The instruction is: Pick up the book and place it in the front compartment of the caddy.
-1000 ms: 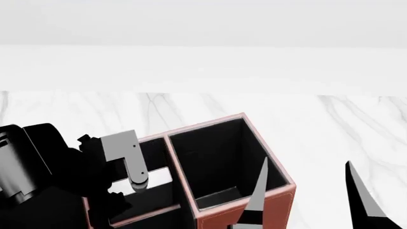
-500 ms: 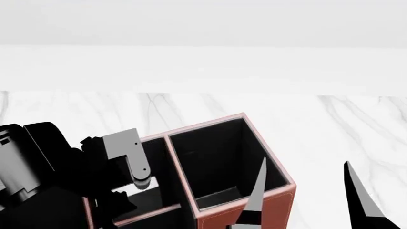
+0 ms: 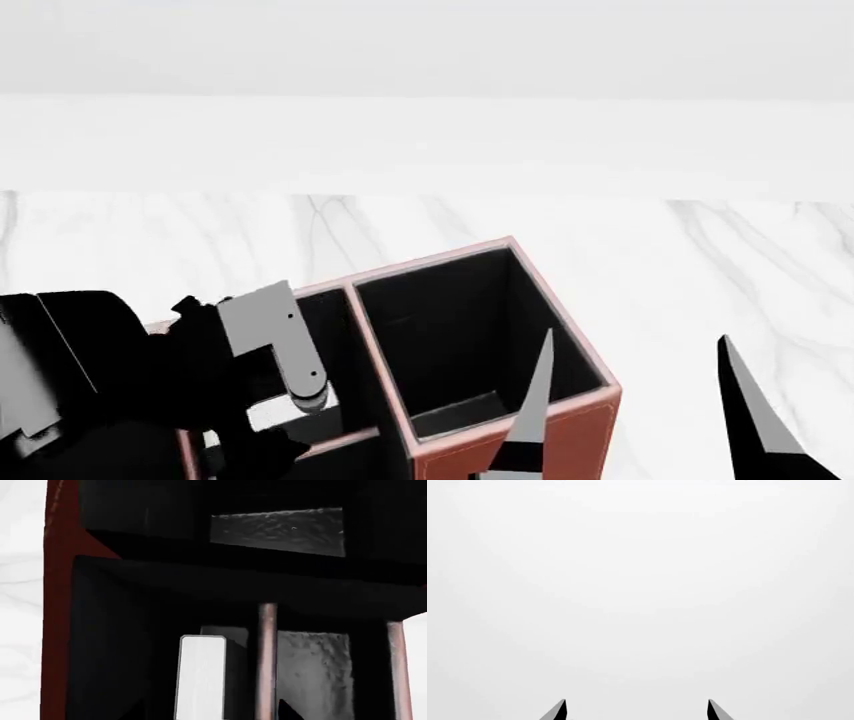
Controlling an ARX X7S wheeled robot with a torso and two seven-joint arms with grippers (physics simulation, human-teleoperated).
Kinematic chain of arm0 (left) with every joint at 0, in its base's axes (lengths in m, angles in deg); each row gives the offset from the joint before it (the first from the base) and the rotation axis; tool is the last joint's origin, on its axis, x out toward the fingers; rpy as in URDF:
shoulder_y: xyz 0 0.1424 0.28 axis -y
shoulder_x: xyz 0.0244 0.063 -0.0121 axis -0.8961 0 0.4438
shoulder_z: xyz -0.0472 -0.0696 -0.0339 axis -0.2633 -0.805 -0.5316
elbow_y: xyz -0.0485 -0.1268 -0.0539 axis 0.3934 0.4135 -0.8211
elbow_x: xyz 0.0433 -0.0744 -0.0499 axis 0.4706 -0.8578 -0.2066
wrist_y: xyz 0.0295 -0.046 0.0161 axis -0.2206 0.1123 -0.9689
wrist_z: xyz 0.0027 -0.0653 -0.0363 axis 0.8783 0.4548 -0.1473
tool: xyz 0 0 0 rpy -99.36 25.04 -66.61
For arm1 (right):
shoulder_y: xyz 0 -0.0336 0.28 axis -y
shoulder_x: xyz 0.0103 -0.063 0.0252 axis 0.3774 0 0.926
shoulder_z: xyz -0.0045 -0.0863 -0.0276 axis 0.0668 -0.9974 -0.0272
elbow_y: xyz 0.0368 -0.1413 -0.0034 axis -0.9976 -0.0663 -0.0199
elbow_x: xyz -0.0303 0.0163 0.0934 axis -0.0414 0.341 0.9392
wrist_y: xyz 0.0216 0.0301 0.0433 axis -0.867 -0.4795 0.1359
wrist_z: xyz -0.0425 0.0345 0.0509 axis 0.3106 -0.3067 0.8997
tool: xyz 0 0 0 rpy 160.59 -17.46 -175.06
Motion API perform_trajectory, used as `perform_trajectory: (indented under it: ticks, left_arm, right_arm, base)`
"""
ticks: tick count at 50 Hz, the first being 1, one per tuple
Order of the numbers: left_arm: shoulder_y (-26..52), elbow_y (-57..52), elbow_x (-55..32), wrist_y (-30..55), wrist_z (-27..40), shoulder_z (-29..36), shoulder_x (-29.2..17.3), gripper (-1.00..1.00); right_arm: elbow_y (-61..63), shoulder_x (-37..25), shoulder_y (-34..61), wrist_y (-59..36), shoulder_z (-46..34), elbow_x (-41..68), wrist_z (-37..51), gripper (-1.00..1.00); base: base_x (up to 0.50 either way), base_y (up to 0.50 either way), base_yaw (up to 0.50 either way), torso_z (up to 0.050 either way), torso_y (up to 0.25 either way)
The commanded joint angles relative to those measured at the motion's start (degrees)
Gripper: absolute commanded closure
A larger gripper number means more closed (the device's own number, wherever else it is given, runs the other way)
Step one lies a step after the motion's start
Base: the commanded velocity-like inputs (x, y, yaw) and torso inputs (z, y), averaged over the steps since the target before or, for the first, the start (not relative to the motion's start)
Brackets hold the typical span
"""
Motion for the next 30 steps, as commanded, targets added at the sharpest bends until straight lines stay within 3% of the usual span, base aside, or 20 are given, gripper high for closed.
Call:
perform_trajectory:
  ticks: [1,16,30]
  left_arm:
    - [-2.7,-12.8,-4.5,0.8,14.6,-7.0,-5.0,-1.0]
    - [-5.2,-35.0,-12.8,-2.3,29.8,-16.3,-15.6,-1.0]
    - [-9.3,-44.9,-11.3,-6.1,40.9,-18.5,-20.6,-1.0]
  right_arm:
    - [1.5,-0.2,0.3,-0.9,-0.1,0.2,0.5,-1.0]
    - [1.8,-0.1,0.7,-1.2,-1.0,-0.4,0.5,-1.0]
    - [2.3,-0.1,0.9,-1.6,-1.6,-0.7,0.6,-1.0]
  base:
    - [0.0,0.0,0.0,0.0,0.0]
    - [0.0,0.0,0.0,0.0,0.0]
    - [0.0,0.0,0.0,0.0,0.0]
